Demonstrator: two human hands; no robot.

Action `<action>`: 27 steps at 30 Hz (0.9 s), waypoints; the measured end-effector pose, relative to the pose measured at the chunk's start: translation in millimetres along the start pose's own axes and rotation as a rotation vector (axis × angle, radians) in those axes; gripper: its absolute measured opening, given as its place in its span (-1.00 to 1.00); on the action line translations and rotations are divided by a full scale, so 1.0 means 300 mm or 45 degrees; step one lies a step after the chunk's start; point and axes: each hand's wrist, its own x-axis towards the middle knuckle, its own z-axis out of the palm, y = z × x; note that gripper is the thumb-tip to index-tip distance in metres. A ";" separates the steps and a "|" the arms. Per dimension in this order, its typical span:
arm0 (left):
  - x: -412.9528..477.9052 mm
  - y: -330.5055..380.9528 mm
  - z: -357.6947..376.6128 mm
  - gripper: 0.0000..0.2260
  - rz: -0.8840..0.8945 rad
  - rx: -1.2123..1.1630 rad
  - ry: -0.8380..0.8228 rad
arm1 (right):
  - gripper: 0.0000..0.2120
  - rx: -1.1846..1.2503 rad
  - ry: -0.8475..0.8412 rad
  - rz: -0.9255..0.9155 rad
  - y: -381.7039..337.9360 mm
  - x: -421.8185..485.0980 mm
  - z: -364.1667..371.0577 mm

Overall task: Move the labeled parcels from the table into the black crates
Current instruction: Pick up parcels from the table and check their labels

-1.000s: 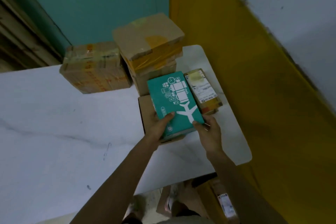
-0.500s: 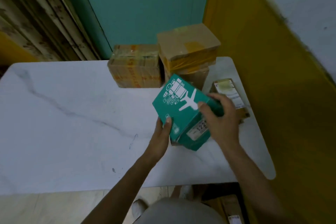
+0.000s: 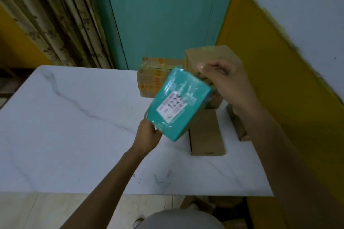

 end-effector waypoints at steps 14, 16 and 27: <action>0.045 0.075 -0.039 -0.78 -0.264 -0.715 -0.026 | -0.40 -0.202 -0.251 -0.337 -0.097 0.000 0.082; 0.062 0.091 -0.045 -0.75 -0.314 -0.827 -0.019 | -0.34 -0.312 -0.224 -0.364 -0.095 0.020 0.074; 0.089 0.113 -0.079 -0.77 -0.623 -1.328 0.069 | -0.65 -0.328 -0.378 -0.340 -0.017 0.037 0.051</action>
